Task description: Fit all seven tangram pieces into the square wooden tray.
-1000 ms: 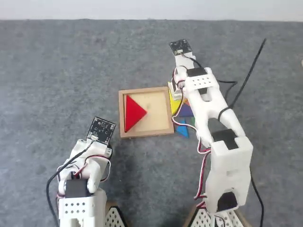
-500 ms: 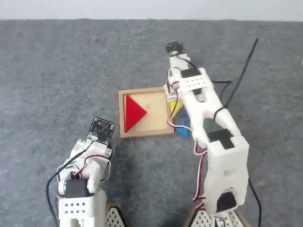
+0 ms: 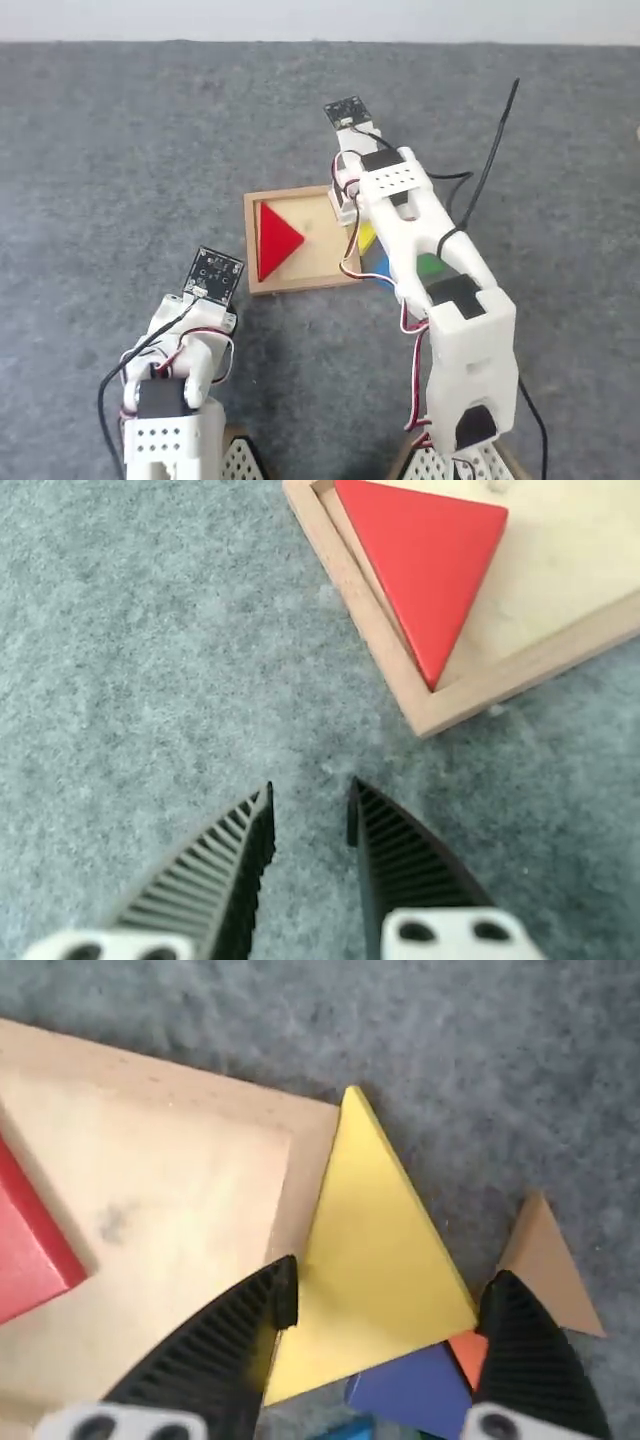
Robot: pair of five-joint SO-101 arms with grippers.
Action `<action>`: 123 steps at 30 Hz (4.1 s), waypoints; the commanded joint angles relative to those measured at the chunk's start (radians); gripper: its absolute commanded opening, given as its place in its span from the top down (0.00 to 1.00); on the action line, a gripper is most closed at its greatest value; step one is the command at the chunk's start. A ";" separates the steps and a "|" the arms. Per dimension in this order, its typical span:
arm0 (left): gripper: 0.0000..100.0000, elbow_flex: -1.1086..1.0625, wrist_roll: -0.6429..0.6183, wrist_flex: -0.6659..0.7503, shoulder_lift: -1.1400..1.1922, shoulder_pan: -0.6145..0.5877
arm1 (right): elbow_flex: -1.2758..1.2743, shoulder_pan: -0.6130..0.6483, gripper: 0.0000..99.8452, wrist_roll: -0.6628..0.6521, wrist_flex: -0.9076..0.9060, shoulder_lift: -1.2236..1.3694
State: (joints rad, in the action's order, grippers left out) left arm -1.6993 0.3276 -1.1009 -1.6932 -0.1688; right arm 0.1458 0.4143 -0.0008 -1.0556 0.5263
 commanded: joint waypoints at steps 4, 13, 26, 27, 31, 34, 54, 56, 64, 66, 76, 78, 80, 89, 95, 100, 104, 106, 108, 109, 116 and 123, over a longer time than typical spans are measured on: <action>0.88 0.008 -0.009 -0.008 -0.017 -0.005 | 0.031 0.019 0.91 0.017 -0.015 -0.012; 0.88 0.008 -0.009 -0.008 -0.017 -0.005 | 0.037 0.045 0.91 0.015 -0.067 -0.133; 0.88 0.008 -0.009 -0.008 -0.017 -0.005 | 0.008 0.209 0.91 0.023 -0.070 -0.127; 0.88 0.008 -0.009 -0.008 -0.017 -0.005 | 0.006 0.216 0.91 0.023 -0.070 -0.127; 0.88 0.008 -0.009 -0.008 -0.017 -0.005 | 0.011 0.228 0.91 0.023 -0.070 -0.128; 0.88 0.008 -0.009 -0.008 -0.017 -0.005 | 0.011 0.246 0.91 0.023 -0.076 -0.128; 0.88 0.008 -0.009 -0.008 -0.017 -0.005 | 0.005 0.237 0.99 0.023 -0.171 -0.165; 0.88 0.008 -0.009 -0.008 -0.017 -0.005 | 0.005 0.257 0.99 0.025 -0.180 -0.163; 0.88 0.008 -0.009 -0.008 -0.017 -0.005 | -0.014 0.325 0.95 0.023 -0.188 -0.163; 0.88 0.008 -0.009 -0.008 -0.017 -0.005 | -0.058 0.291 0.89 0.028 -0.180 -0.163; 0.88 0.008 -0.009 -0.008 -0.017 -0.005 | -0.278 0.228 0.79 0.146 0.111 -0.163; 0.88 0.008 -0.009 -0.008 -0.017 -0.005 | -0.284 0.228 0.79 0.150 0.111 -0.163; 0.88 0.008 -0.009 -0.008 -0.017 -0.005 | -0.285 0.228 0.79 0.152 0.110 -0.163; 0.88 0.008 -0.009 -0.008 -0.017 -0.005 | -0.264 0.259 0.79 0.155 0.059 -0.266; 0.88 0.008 -0.009 -0.008 -0.017 -0.005 | -0.262 0.317 0.78 0.155 0.067 -0.237; 0.88 0.008 -0.009 -0.008 -0.017 -0.005 | -0.261 0.323 0.70 0.155 0.061 -0.225; 0.88 0.008 -0.009 -0.008 -0.017 -0.005 | -0.265 0.306 0.70 0.152 0.056 -0.214; 0.88 0.008 -0.009 -0.008 -0.017 -0.005 | -0.258 0.285 0.70 0.152 0.042 -0.188; 0.88 0.008 -0.009 -0.008 -0.017 -0.005 | -0.242 0.274 0.70 0.152 0.031 -0.156; 0.88 0.008 -0.009 -0.008 -0.017 -0.005 | -0.236 0.272 0.70 0.152 0.027 -0.140; 0.88 0.008 -0.009 -0.008 -0.017 -0.005 | -0.141 0.306 0.70 0.241 -0.036 -0.097; 0.88 0.008 -0.009 -0.008 -0.017 -0.005 | -0.112 0.174 0.70 0.362 -0.097 -0.012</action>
State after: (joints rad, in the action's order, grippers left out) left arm -1.6993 0.3276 -1.1009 -1.6932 -0.1688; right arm 0.0245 0.6767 0.3322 -1.1278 0.4787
